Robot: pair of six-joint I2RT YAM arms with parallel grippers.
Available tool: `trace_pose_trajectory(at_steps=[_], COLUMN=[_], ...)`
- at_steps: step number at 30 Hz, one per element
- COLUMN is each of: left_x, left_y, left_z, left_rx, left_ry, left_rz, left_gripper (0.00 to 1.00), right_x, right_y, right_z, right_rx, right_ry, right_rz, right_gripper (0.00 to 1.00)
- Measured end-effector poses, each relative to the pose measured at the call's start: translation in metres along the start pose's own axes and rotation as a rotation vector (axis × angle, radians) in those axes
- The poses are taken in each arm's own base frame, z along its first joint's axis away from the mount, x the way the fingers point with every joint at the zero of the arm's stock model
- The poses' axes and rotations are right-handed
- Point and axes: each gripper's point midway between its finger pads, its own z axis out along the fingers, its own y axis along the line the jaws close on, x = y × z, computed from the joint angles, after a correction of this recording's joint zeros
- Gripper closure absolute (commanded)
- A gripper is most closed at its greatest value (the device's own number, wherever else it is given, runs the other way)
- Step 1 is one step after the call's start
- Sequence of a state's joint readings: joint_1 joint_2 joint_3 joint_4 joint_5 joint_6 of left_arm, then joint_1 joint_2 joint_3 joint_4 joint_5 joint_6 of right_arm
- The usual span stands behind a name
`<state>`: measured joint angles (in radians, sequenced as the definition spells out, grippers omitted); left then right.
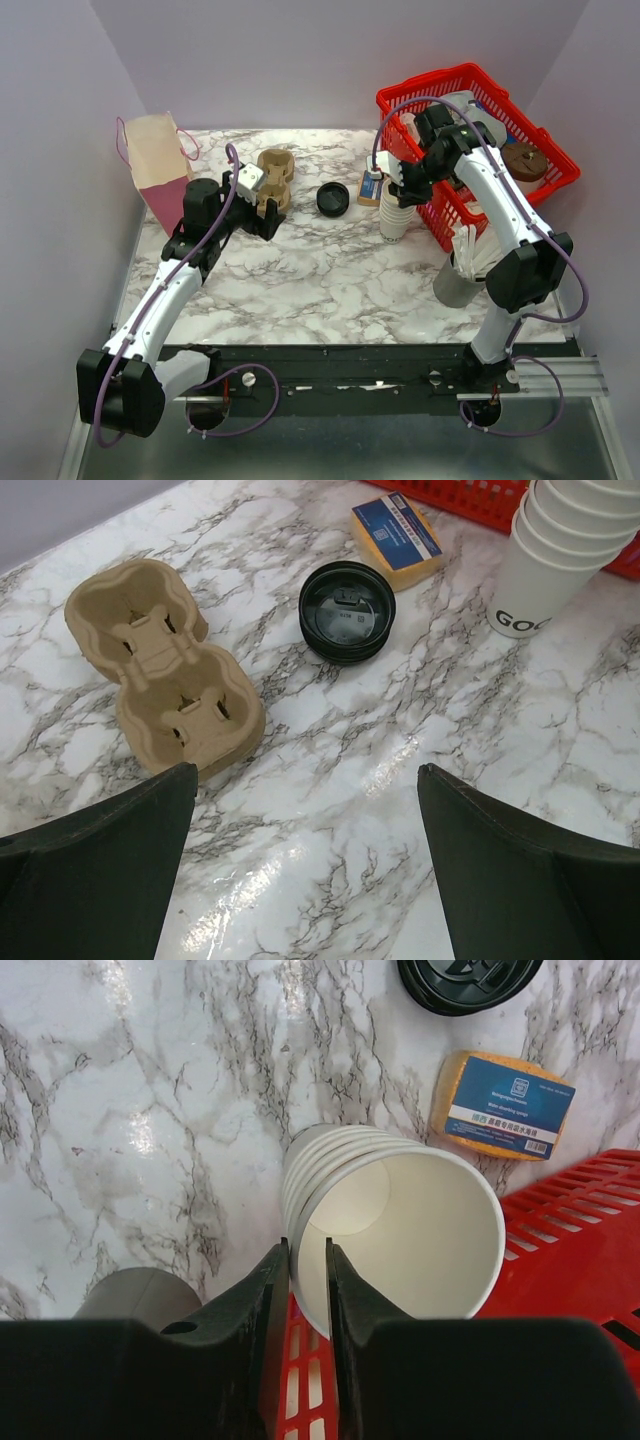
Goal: Pack the takeout coffee
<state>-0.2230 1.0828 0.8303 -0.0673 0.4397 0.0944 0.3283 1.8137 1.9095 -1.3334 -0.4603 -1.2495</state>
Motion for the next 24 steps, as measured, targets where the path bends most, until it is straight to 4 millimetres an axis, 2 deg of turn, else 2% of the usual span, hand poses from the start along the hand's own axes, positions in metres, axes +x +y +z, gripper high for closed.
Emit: trace_pose_trajectory(at_steps=[6,9,12,20,24], left_x=[0.001,0.001,0.001,0.002,0.003], left_y=[0.0,0.001,0.001,0.0,0.0], left_z=[0.0,0.001,0.001,0.001,0.003], left_rx=[0.0,-0.001,-0.001,0.0,0.006], left_ry=[-0.002,-0.006,-0.006,-0.006,-0.005], left_rz=[0.004,0.008,0.01,0.01,0.009], left_gripper=[0.01,0.01,0.01,0.01,0.01], right_x=[0.001,0.002,0.002,0.004,0.0], right_y=[0.001,0.002,0.001,0.002,0.004], right_z=[0.001,0.001,0.001,-0.001,-0.01], right_rx=[-0.005,-0.005,-0.004,0.006,0.026], right_ry=[0.003,0.006,0.008,0.022,0.015], right_rz=[0.006,0.007,0.01,0.031,0.051], right_gripper=[0.8,0.86,0.99,0.99,0.99])
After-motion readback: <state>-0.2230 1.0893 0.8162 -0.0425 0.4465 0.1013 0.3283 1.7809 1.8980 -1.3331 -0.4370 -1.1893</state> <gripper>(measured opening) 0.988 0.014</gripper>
